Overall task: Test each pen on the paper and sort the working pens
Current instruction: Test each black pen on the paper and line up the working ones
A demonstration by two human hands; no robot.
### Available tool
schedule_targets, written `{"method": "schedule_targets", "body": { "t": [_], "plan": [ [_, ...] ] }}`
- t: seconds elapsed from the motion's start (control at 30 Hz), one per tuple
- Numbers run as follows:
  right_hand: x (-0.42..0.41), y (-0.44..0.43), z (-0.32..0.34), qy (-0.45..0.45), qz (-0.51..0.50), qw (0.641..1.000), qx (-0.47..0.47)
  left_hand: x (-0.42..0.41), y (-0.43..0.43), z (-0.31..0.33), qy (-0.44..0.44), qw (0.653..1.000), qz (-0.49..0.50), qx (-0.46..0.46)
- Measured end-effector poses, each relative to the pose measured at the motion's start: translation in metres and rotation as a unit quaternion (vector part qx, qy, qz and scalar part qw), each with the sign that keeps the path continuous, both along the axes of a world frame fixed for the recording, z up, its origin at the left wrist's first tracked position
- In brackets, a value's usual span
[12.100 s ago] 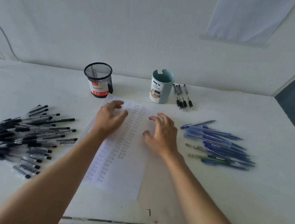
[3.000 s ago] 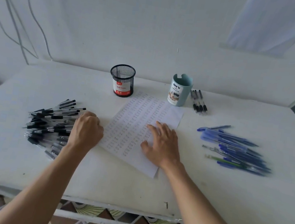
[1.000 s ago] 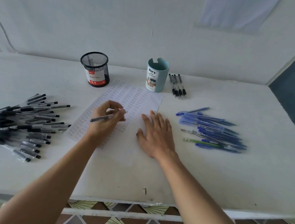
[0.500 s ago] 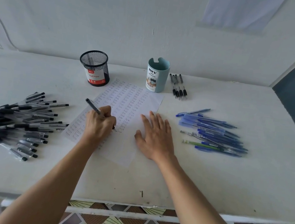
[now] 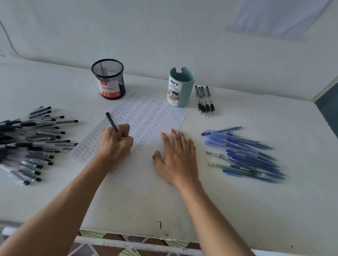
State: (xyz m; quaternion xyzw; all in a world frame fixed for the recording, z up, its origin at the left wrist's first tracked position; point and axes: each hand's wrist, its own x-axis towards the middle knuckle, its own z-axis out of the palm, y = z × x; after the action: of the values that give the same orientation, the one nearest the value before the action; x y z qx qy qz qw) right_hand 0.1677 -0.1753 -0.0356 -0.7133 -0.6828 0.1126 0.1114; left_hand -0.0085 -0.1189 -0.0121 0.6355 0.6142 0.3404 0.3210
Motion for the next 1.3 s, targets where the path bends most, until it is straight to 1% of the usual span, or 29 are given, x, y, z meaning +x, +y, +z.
{"method": "schedule_targets", "body": {
  "t": [0.4, 0.77, 0.93, 1.3],
  "plan": [
    [-0.0007, 0.0004, 0.0018, -0.001, -0.002, 1.0, -0.005, 0.0006, 0.0001, -0.0017, 0.022, 1.0, -0.011, 0.017],
    [-0.0005, 0.0006, 0.0008, -0.001, -0.001, 1.0, -0.004, 0.0043, -0.0015, -0.0003, 0.02, 0.999, -0.028, 0.036],
    [-0.0004, 0.0013, -0.0008, 0.002, -0.002, 1.0, -0.006, 0.0039, 0.0001, -0.0015, 0.036, 0.999, -0.028, 0.028],
    [-0.0004, 0.0016, -0.0004, -0.003, -0.004, 1.0, -0.002, 0.005, -0.0004, -0.0021, 0.011, 0.999, -0.036, 0.028]
  ]
}}
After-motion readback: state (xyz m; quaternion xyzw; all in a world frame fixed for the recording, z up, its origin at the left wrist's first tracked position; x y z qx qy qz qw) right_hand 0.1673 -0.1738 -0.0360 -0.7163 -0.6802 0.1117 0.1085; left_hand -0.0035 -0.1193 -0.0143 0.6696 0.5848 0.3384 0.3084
